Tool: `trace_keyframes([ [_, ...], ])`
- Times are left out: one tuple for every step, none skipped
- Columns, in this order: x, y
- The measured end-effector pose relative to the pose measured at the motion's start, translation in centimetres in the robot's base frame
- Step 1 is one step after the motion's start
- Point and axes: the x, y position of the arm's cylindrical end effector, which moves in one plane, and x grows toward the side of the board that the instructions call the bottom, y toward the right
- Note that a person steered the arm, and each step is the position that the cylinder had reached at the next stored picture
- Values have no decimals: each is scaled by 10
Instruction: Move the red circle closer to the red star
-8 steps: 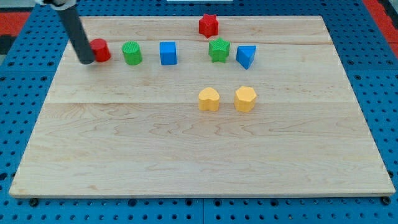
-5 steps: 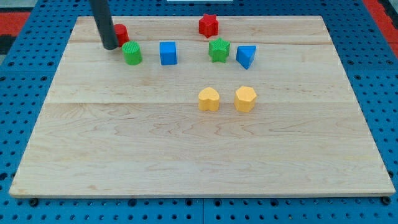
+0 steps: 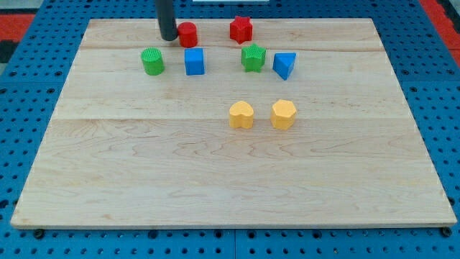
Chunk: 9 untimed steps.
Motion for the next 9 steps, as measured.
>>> trace_keyframes([
  [-7,20],
  [-8,40],
  [-9,56],
  [-9,56],
  [12,49],
  [11,66],
  [9,79],
  [13,73],
  [32,65],
])
